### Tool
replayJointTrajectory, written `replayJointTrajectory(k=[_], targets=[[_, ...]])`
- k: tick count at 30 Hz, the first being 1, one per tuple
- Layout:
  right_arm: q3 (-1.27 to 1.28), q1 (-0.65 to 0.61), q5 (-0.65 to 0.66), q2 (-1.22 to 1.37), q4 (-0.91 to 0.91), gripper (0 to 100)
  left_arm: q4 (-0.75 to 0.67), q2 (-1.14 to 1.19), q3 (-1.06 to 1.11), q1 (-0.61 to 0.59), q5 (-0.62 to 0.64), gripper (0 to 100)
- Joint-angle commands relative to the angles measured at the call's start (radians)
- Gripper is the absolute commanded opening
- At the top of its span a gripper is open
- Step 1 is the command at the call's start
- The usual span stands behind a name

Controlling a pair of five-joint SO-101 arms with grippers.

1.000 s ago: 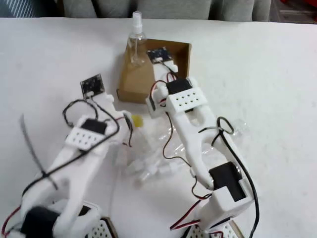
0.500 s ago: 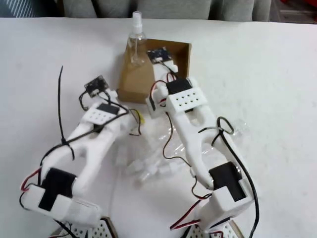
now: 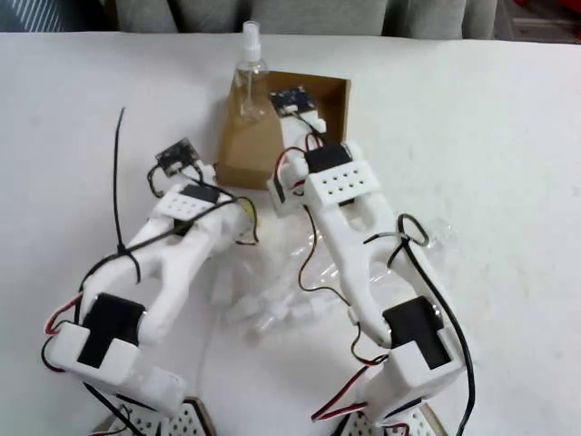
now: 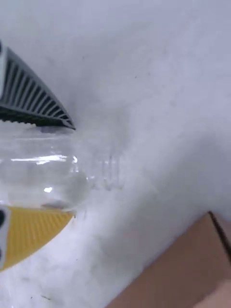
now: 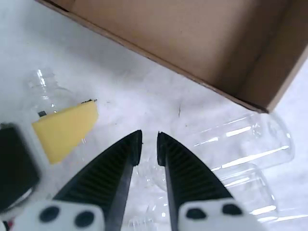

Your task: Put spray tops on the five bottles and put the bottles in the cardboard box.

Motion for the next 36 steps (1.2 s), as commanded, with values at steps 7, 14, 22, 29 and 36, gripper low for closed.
replayJointTrajectory(k=[7, 14, 22, 29, 36], targets=[[-0.048, 0.01, 0.011, -0.004, -0.013, 2.7, -0.003, -0.076, -0.066, -0.093, 0.003, 2], [-0.048, 0.01, 0.011, -0.004, -0.013, 2.7, 0.06, -0.343, 0.057, -0.168, -0.184, 2], [-0.044, 0.01, 0.011, -0.004, -0.013, 2.7, 0.135, -0.366, 0.094, -0.298, -0.836, 5], [-0.043, 0.01, 0.011, -0.004, -0.013, 2.7, 0.196, -0.139, -0.061, -0.346, -1.028, 8], [-0.043, 0.01, 0.011, -0.004, -0.012, 2.7, 0.345, 0.028, -0.239, -0.344, -1.023, 20]])
